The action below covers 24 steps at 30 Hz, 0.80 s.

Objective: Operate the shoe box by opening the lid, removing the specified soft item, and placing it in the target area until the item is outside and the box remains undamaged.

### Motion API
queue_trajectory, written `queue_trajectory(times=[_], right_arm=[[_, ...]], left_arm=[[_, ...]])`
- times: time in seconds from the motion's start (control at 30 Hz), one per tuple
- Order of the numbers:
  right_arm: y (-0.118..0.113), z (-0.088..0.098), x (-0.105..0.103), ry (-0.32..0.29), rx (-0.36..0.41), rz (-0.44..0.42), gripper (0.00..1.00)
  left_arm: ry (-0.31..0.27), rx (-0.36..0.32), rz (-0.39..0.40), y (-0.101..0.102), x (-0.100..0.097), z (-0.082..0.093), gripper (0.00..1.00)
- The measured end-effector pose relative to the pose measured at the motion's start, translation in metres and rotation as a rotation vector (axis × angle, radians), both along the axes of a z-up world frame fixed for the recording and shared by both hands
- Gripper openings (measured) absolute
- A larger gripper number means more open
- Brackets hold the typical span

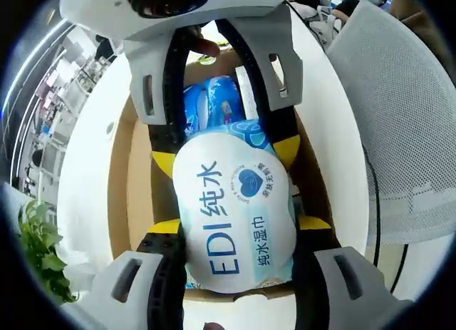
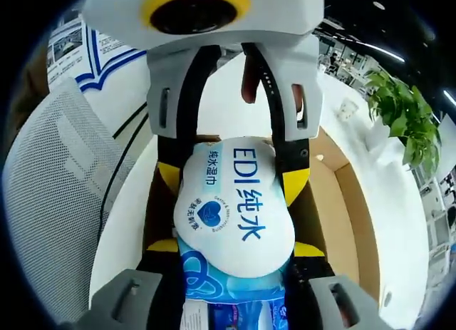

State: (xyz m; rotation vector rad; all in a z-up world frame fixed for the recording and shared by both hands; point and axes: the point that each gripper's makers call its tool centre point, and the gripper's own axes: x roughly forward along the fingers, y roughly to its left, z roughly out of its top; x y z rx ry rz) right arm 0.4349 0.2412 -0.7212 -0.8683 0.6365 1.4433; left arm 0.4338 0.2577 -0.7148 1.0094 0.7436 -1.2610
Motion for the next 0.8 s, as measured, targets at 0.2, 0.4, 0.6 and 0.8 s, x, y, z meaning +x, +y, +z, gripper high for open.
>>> queue_trajectory(times=[0.2, 0.4, 0.6, 0.8], right_arm=[[-0.005, 0.013, 0.002, -0.016, 0.007, -0.013, 0.52], [-0.01, 0.022, 0.002, -0.029, 0.008, -0.024, 0.52], [-0.021, 0.031, -0.001, -0.033, 0.008, -0.04, 0.52], [-0.03, 0.042, 0.002, -0.053, 0.014, -0.063, 0.52]], left_arm=[[-0.017, 0.005, -0.013, -0.006, 0.0, 0.014, 0.59], [-0.031, 0.004, -0.024, -0.012, -0.002, 0.025, 0.59], [-0.037, 0.003, -0.047, -0.023, -0.004, 0.033, 0.59], [-0.057, 0.009, -0.071, -0.033, -0.003, 0.045, 0.59]])
